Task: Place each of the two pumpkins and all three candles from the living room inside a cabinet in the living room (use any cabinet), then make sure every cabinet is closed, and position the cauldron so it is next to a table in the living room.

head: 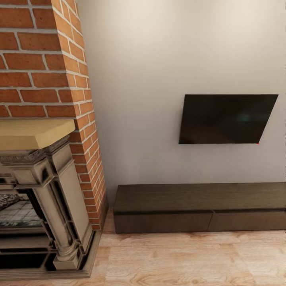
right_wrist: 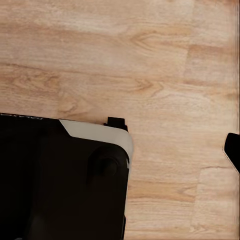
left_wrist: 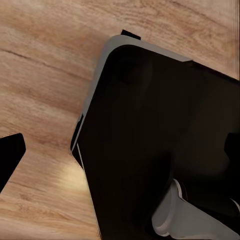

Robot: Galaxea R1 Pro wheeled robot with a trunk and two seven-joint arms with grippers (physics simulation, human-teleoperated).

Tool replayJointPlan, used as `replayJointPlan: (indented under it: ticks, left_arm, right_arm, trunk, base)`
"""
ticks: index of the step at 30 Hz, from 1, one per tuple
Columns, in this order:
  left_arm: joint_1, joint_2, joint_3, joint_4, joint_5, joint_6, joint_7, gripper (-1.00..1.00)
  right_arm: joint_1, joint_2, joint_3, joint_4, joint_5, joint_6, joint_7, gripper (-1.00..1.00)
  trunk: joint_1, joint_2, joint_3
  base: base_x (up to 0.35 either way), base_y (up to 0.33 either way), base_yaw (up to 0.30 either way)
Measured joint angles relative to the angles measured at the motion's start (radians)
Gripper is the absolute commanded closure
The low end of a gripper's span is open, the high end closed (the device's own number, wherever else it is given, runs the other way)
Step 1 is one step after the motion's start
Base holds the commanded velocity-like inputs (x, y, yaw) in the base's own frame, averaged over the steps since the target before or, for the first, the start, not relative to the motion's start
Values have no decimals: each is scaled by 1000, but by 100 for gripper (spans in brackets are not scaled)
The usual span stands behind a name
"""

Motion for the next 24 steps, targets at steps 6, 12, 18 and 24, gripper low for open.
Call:
replayJointPlan:
  ticks: [6,12,18,24]
  left_arm:
    - [0,1,0,0,0,0,0,-100]
    - [0,0,0,0,0,0,0,-100]
    - [0,2,2,0,2,-2,2,-100]
    - [0,2,4,0,2,-2,4,-100]
  right_arm:
    - [0,0,0,0,0,0,0,-100]
    - [0,0,0,0,0,0,0,-100]
    - [0,0,0,0,0,0,0,-100]
    - [0,0,0,0,0,0,0,-100]
  trunk:
    - [0,0,0]
    - [0,0,0]
    - [0,0,0]
    - [0,0,0]
  base:
    - [1,-325,0]
    - [0,-268,0]
    - [0,-37,0]
    - [0,-6,0]
